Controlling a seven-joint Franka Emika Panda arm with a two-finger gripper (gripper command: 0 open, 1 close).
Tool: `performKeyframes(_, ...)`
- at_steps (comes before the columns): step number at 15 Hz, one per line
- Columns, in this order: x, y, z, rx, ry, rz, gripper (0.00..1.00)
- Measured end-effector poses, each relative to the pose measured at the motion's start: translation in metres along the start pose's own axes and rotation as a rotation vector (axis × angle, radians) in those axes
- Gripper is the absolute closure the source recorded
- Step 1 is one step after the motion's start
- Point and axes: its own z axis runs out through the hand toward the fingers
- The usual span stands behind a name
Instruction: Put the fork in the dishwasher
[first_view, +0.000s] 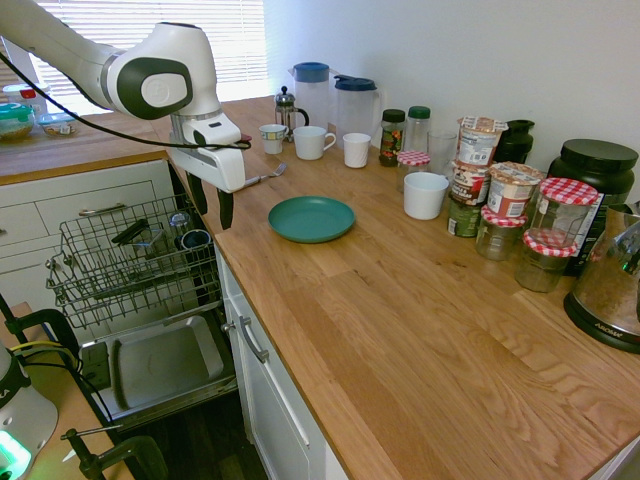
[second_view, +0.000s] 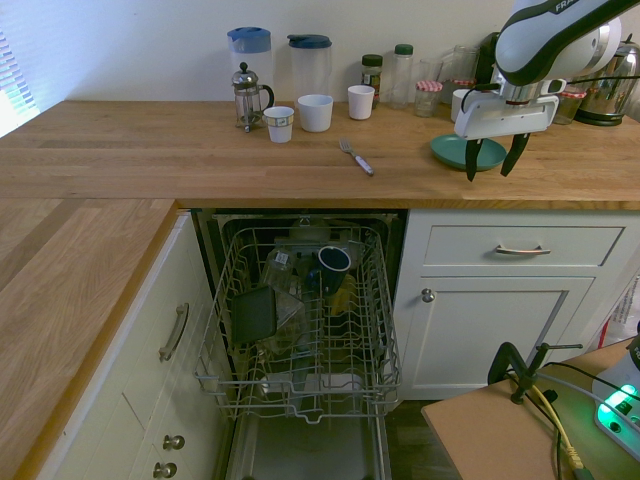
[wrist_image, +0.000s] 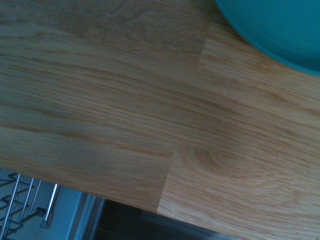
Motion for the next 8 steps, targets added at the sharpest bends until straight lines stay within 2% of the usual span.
performKeyframes(4, 0.002, -0.005, -0.006, 0.014, 0.015, -0.007, 0.0)
performKeyframes(8, -0.001, -0.051, -0.032, 0.057, 0.074, -0.078, 0.0)
